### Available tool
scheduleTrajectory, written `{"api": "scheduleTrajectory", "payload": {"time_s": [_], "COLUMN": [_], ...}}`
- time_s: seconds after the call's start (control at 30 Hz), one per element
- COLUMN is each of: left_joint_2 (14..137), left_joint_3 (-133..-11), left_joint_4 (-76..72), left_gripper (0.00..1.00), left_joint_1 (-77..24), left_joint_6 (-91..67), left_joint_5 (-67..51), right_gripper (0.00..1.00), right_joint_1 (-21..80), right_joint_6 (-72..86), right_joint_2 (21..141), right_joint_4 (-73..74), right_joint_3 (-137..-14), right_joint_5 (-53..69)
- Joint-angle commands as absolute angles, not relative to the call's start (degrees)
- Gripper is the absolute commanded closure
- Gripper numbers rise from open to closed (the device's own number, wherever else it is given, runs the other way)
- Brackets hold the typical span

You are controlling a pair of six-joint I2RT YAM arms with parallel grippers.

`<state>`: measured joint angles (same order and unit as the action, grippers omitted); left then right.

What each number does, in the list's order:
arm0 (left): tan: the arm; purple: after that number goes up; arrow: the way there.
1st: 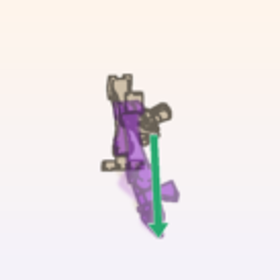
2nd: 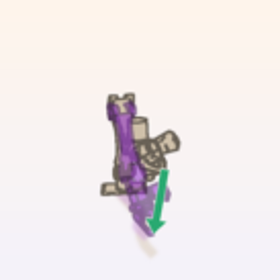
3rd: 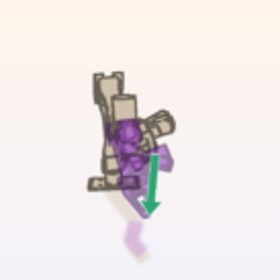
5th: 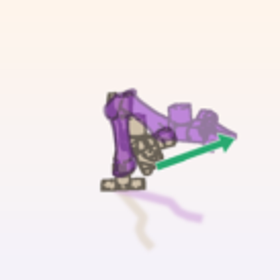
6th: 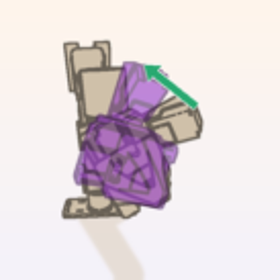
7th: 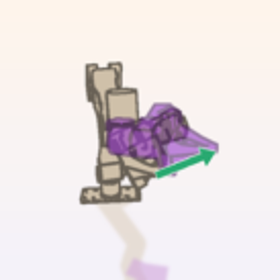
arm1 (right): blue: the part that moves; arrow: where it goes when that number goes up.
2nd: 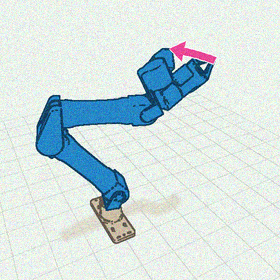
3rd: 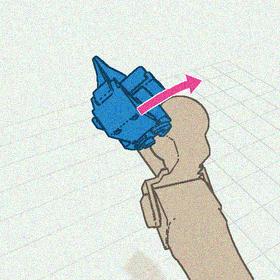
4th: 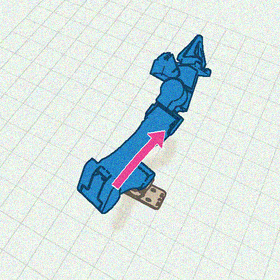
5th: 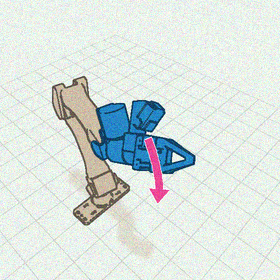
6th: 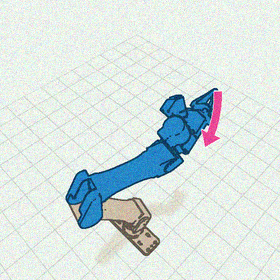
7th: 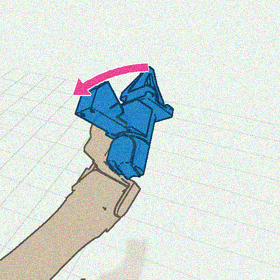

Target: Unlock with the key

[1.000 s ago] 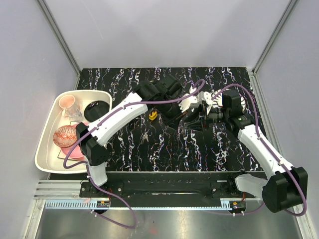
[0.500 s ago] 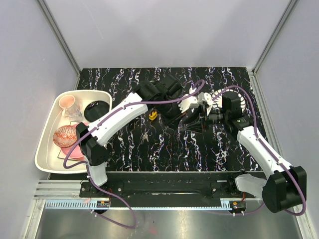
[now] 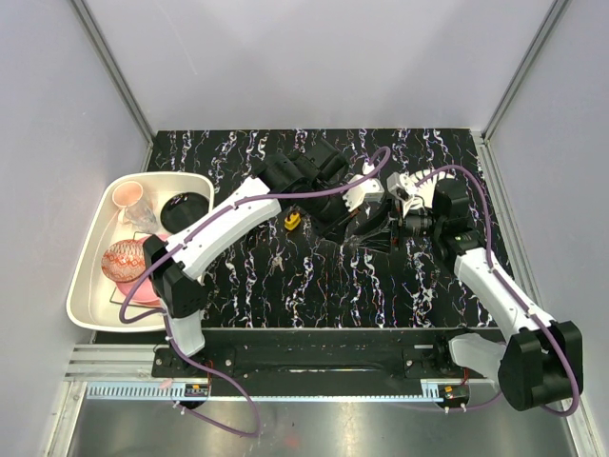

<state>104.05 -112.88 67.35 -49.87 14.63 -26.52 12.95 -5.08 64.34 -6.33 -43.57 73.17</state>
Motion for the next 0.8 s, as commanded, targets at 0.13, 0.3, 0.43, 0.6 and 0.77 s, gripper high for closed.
{"api": "scheduleTrajectory", "payload": {"time_s": [0.13, 0.3, 0.43, 0.6, 0.77], "left_joint_2": [101.0, 101.8, 102.5, 103.4, 104.1], "left_joint_3": [-113.8, -114.2, -114.2, -114.7, -115.3], "left_joint_4": [65.0, 65.2, 65.3, 65.3, 65.8], "left_gripper": [1.00, 1.00, 1.00, 1.00, 1.00], "left_joint_1": [-49.7, -49.7, -49.7, -49.9, -50.0], "left_joint_6": [13.9, 13.9, 13.7, 13.3, 13.3], "left_joint_5": [-26.9, -27.8, -27.9, -27.9, -28.7], "right_gripper": [0.55, 0.55, 0.55, 0.55, 0.55], "right_joint_1": [12.9, 12.9, 13.0, 13.4, 14.0], "right_joint_6": [-2.2, -2.7, -2.7, -3.4, -4.3], "right_joint_2": [66.6, 66.5, 66.5, 66.7, 66.5], "right_joint_4": [-8.4, -8.6, -9.1, -9.2, -9.1], "right_joint_3": [-44.9, -44.7, -44.6, -44.3, -44.1], "right_joint_5": [78.6, 77.6, 76.0, 73.6, 71.0]}}
